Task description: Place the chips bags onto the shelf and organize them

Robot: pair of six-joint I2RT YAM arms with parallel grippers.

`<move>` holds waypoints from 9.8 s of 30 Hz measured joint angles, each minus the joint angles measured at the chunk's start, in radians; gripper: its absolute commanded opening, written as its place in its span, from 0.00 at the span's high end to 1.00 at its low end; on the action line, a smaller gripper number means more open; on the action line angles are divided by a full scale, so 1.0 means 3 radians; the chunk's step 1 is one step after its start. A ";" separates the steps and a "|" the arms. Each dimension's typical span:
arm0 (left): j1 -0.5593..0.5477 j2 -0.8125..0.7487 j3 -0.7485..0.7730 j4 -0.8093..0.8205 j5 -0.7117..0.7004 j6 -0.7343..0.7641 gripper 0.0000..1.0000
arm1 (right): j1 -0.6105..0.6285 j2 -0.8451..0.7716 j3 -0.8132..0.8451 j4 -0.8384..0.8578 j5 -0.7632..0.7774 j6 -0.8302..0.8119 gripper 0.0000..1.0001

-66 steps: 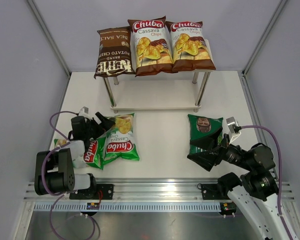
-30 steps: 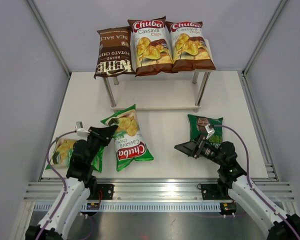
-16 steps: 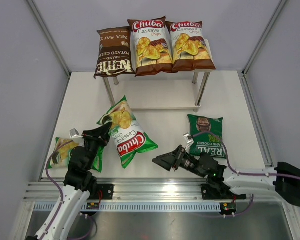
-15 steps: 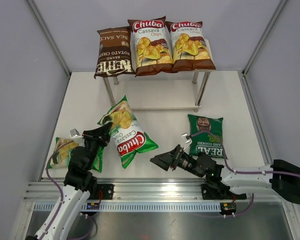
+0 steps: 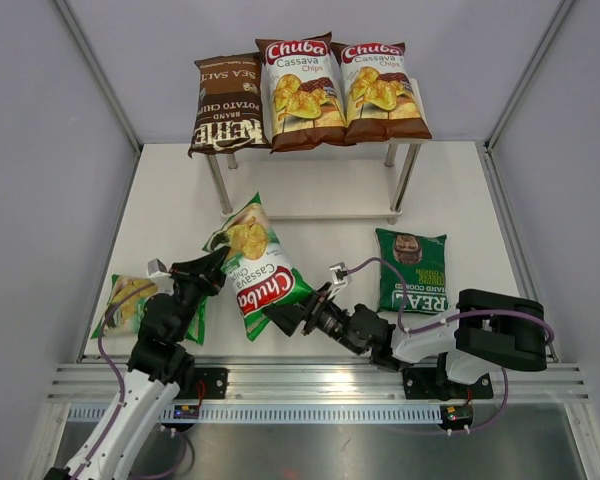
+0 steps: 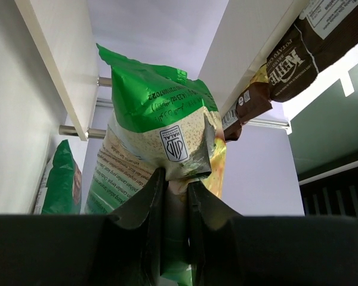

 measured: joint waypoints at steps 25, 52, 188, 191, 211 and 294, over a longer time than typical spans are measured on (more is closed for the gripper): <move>-0.0003 0.0149 0.0001 0.0242 0.0357 0.0266 0.93 | 0.0039 -0.0374 0.0070 0.0024 0.0434 -0.0389 0.07; -0.0041 -0.0352 0.0708 -0.1024 -0.0010 0.1479 0.01 | -0.0217 -0.0601 -0.0230 0.0001 0.0282 -0.0769 0.72; -0.0058 0.0346 0.2486 -0.3407 -0.1575 0.4210 0.01 | -0.1320 0.1823 0.2033 -0.1068 0.0390 0.1203 0.01; -0.0058 0.0682 0.2595 -0.3737 -0.1923 0.3787 0.01 | -0.1320 0.1513 0.1811 -0.1082 0.0154 0.1148 0.01; -0.0017 0.1359 0.1734 -0.4782 -0.2214 0.0509 0.01 | -0.1446 -0.0993 0.0898 -0.3108 -0.0589 -0.0053 0.01; -0.1579 0.0645 0.0329 -0.1078 0.0200 0.2378 0.88 | -0.0796 0.0320 0.0657 -0.1464 -0.0559 0.0401 0.47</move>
